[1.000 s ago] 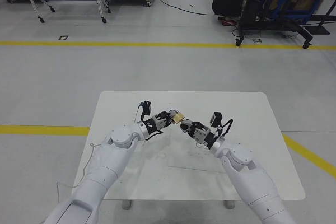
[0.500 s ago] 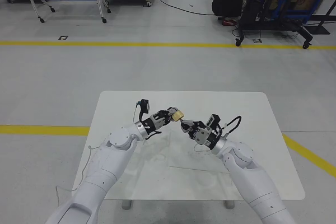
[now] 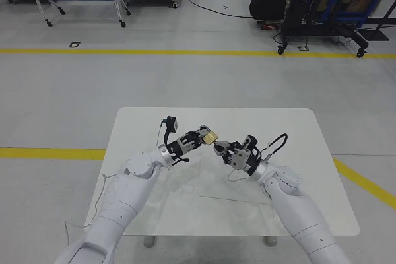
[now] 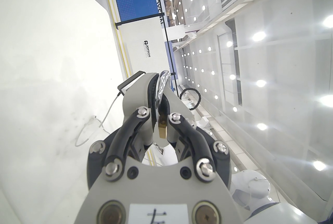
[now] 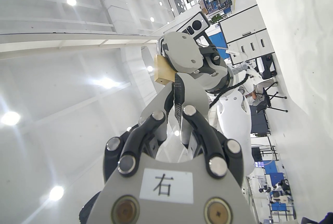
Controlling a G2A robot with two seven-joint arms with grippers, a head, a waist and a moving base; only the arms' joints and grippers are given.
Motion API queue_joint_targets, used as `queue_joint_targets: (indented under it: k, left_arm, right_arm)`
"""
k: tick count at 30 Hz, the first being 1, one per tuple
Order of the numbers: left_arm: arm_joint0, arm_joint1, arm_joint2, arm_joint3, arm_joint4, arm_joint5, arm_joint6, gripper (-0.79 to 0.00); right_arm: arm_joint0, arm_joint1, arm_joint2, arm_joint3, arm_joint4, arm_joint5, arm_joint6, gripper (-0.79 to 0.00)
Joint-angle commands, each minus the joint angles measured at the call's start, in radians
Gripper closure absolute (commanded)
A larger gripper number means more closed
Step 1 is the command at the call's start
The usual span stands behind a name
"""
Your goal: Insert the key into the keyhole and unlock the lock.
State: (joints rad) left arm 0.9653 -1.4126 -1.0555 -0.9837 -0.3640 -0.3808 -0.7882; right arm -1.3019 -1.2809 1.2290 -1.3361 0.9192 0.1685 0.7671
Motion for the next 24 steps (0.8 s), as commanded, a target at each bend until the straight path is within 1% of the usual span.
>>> queue_joint_targets:
  k: [1,5,11,16,18,19,24]
  left_arm:
    - [0.003,0.001,0.0,-0.003,0.004,-0.008,-0.002,0.0]
    - [0.007,0.002,-0.001,-0.009,0.009,-0.02,-0.002,0.0]
    - [0.01,0.003,-0.002,-0.013,0.009,-0.025,-0.001,0.0]
    - [0.01,0.004,-0.003,-0.014,0.004,-0.022,-0.005,0.0]
    - [0.01,0.004,-0.004,-0.014,-0.001,-0.02,-0.006,0.0]
    - [0.01,0.004,-0.005,-0.013,-0.002,-0.017,-0.006,0.0]
    - [0.008,0.004,-0.003,-0.011,-0.004,-0.007,-0.005,0.0]
  right_arm:
    - [0.003,0.002,0.005,0.005,0.012,0.012,0.026,0.0]
    - [0.004,0.002,0.008,0.012,0.041,0.034,0.05,0.0]
    - [0.004,0.006,0.018,0.007,0.013,0.004,0.04,0.0]
    - [-0.003,0.014,0.018,-0.013,-0.13,-0.092,0.025,0.0]
    - [-0.008,0.017,0.018,-0.022,-0.205,-0.139,-0.02,0.0]
    - [-0.013,0.017,0.013,-0.028,-0.211,-0.143,-0.023,0.0]
    - [-0.022,0.022,0.009,-0.054,-0.34,-0.216,-0.078,0.0]
